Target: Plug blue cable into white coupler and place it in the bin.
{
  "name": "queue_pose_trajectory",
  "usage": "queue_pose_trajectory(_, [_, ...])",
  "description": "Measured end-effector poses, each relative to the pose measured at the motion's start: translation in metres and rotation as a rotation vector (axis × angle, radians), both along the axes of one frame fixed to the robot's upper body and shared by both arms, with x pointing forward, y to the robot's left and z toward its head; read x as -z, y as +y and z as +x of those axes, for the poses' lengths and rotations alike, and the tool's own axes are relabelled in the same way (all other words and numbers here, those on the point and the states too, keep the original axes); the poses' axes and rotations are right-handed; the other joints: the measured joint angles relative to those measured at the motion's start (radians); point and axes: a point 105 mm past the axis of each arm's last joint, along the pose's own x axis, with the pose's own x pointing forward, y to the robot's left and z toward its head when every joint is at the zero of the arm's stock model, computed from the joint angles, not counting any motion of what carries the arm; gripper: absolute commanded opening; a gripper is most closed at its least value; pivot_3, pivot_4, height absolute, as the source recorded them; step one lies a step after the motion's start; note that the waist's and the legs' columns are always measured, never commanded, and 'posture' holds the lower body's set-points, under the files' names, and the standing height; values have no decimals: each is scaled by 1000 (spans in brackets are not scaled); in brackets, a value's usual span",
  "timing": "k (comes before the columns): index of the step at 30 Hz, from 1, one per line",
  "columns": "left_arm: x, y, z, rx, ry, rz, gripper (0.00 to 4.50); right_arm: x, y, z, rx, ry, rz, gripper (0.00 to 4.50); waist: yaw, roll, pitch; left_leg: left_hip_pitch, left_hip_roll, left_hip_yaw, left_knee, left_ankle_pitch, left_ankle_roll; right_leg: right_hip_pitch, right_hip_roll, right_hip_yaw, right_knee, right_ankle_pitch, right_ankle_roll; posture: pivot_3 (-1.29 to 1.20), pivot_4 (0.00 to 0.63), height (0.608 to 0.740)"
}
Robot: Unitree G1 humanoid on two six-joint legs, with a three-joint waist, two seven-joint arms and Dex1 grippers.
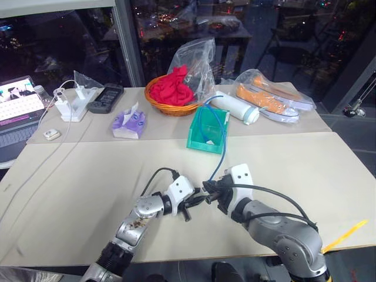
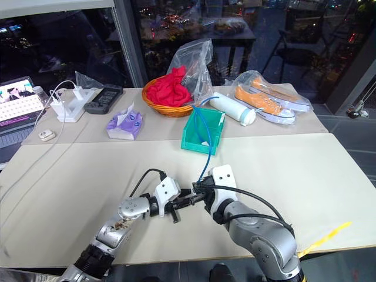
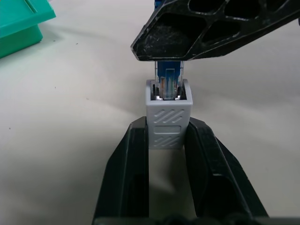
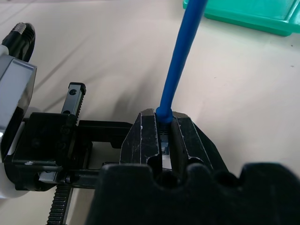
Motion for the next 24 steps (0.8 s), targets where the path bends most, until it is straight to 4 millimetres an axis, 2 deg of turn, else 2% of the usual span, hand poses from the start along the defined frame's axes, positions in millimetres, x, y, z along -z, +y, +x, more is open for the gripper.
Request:
queue_pose_trajectory(12, [4, 9, 1, -25, 35, 25, 608, 13, 18, 2, -2, -51, -54, 0, -21, -2, -11, 6, 2, 0, -2, 0, 0, 9, 2, 0, 1, -3, 1, 0, 150, 723])
queue_pose_trajectory(16, [6, 10, 1, -27, 44, 27, 608, 17, 21, 2, -9, -51, -49, 0, -23, -4, -12, 17, 3, 0, -8, -1, 1, 18, 3, 0, 1, -11, 5, 0, 150, 723])
queue_pose_trajectory(24, [10, 14, 1, -48, 63, 37, 608, 23, 25, 7, -21, -48, -55, 0, -26, -11, -24, 27, 5, -1, -15, -1, 1, 21, 6, 0, 3, -15, 0, 0, 150, 723])
